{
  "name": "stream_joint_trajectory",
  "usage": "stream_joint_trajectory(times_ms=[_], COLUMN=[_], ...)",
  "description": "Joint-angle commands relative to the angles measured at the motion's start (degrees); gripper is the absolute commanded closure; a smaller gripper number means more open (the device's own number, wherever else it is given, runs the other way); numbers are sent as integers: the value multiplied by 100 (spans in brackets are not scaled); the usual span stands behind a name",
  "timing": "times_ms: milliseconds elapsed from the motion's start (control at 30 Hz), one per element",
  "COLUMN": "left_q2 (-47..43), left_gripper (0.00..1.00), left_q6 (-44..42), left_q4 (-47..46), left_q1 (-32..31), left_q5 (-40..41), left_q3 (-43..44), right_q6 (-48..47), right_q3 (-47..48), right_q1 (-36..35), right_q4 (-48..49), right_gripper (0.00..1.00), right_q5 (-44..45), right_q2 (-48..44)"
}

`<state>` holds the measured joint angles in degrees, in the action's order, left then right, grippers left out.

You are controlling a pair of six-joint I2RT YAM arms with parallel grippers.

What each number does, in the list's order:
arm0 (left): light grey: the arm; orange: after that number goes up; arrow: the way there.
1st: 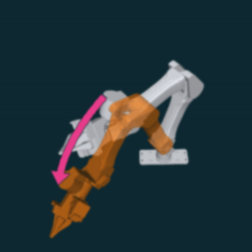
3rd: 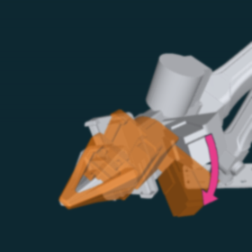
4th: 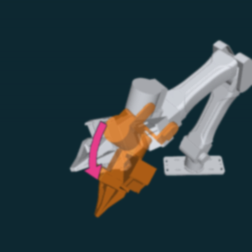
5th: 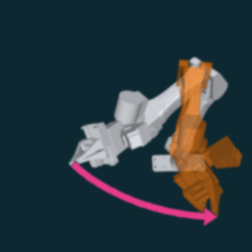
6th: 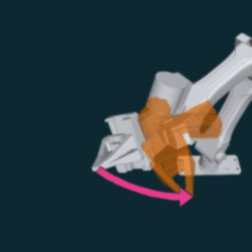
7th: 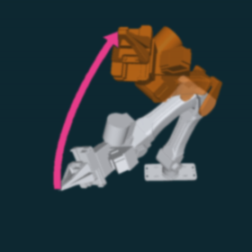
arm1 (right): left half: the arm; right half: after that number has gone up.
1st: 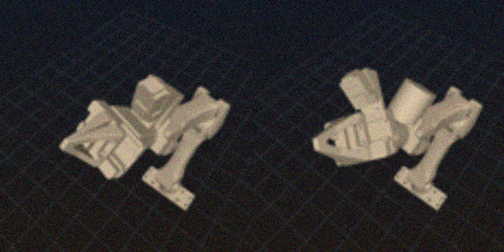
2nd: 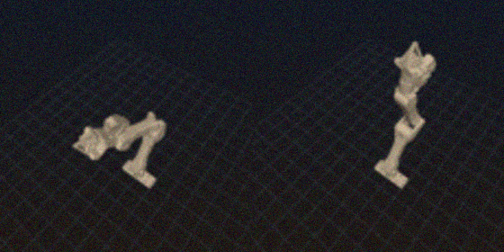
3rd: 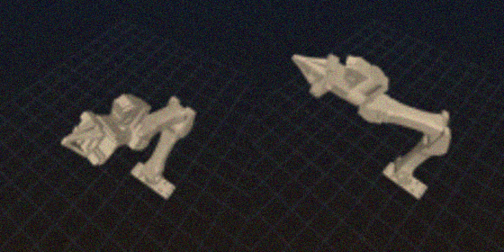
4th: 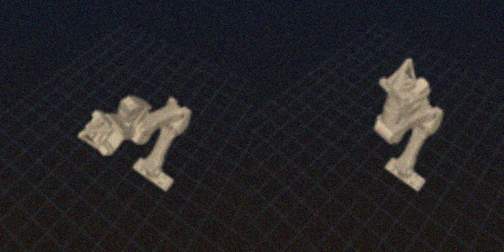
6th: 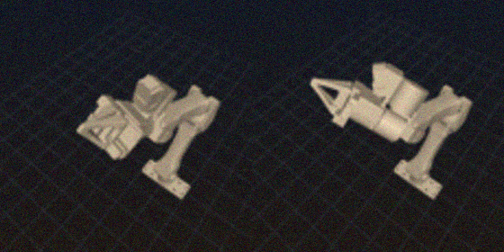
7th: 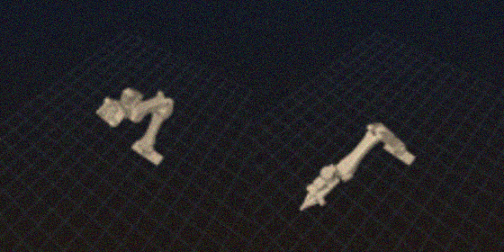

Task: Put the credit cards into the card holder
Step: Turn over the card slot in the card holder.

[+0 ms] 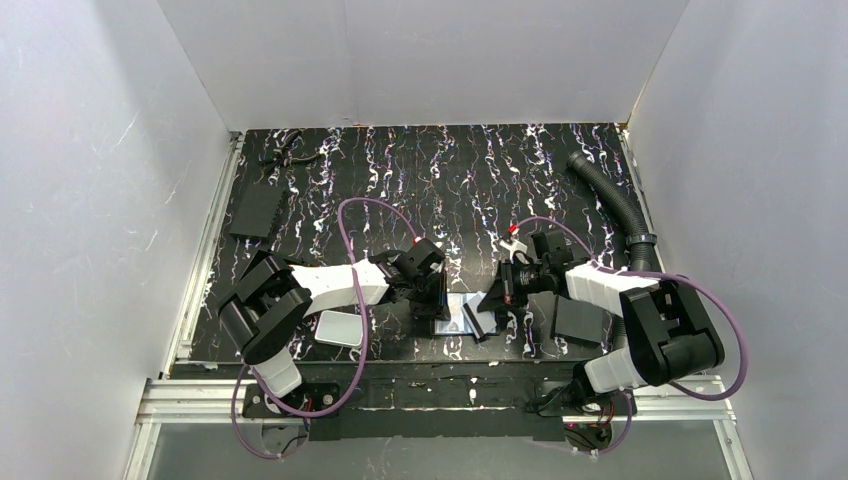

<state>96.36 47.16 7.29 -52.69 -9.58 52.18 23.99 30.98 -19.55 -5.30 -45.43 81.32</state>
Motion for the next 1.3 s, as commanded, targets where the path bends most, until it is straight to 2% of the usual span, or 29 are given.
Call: stream_joint_trajectory(times_ms=[0, 367, 733, 800, 933, 1033, 1133, 1267], left_q2=[83, 76, 22, 4, -55, -58, -12, 51], left_gripper=[81, 81, 81, 82, 82, 82, 82, 82], left_q6=[-12, 0, 22, 29, 16, 7, 13, 5], left_q4=[141, 140, 106, 106, 115, 96, 56, 27], left_q1=[-15, -15, -14, -15, -14, -15, -18, -16], left_q5=[89, 62, 45, 68, 80, 84, 46, 5], left_q3=[-139, -169, -224, -238, -262, -276, -263, -237], right_q6=[44, 215, 881, 768, -43, -191, -192, 186], right_q3=[-92, -182, -403, -299, -32, -172, -321, -539], right_q1=[24, 22, 22, 48, 136, 145, 145, 145], right_q4=[420, 1051, 2245, 1947, 347, -85, -138, 715], right_gripper=[99, 99, 99, 99, 99, 99, 99, 99], right_q5=[-175, -77, 154, 203, 617, 619, 573, -110], right_q2=[167, 421, 649, 616, 275, -172, -312, -91])
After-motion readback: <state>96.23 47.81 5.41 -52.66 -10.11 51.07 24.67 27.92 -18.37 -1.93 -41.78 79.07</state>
